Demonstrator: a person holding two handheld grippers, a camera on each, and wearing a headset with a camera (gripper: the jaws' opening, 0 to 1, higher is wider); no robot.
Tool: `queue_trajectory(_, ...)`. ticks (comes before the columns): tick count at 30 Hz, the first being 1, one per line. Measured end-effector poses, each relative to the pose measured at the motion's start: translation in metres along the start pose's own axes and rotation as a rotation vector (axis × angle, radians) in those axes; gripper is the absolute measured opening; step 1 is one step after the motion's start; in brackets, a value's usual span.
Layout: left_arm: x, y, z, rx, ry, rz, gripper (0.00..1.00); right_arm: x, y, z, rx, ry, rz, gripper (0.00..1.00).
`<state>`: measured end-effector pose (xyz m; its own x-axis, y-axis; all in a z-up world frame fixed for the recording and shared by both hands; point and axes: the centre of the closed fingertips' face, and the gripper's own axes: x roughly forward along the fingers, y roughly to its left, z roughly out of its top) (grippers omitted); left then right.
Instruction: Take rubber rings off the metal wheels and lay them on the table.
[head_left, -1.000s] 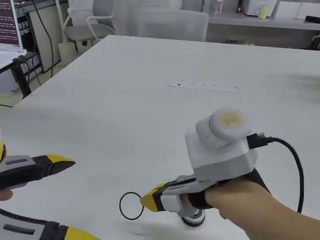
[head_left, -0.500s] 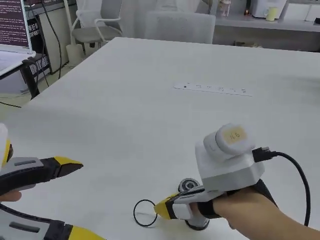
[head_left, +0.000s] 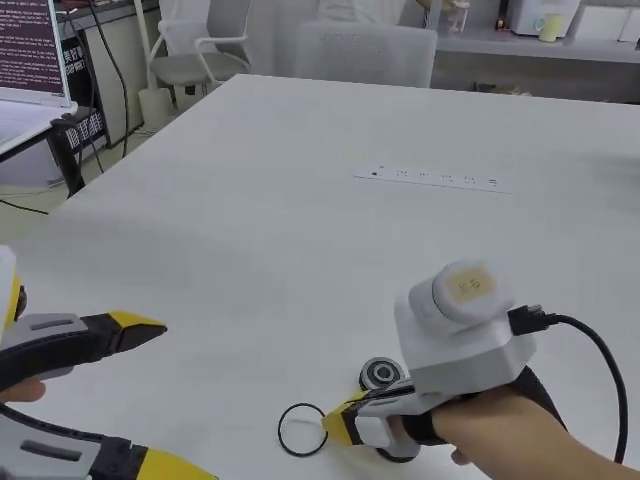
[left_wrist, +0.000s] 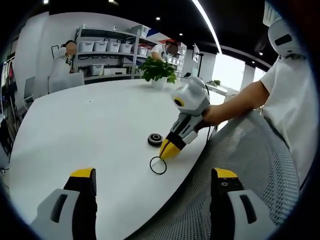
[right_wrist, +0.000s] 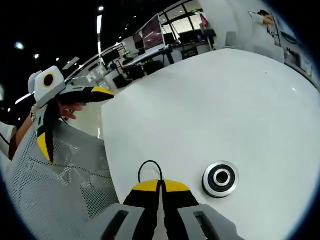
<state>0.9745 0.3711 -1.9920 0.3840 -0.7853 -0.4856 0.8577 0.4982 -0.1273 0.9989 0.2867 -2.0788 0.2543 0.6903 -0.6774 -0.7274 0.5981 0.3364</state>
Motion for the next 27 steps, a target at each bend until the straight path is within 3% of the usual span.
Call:
queue_trajectory(14, 0.001, -0.001, -0.002, -0.003, 0.009, -0.005, 0.94, -0.012, -0.002, 0.016, -0.025, -0.049, -0.016, 0.02)
queue_trajectory(18, 0.001, -0.001, -0.003, -0.002, 0.014, -0.006, 0.94, -0.02, 0.005, 0.025, -0.017, -0.075, 0.015, 0.06)
queue_trajectory(27, 0.002, -0.004, -0.005, -0.005, 0.023, -0.022, 0.94, -0.04, 0.014, 0.04, -0.081, -0.119, 0.019, 0.09)
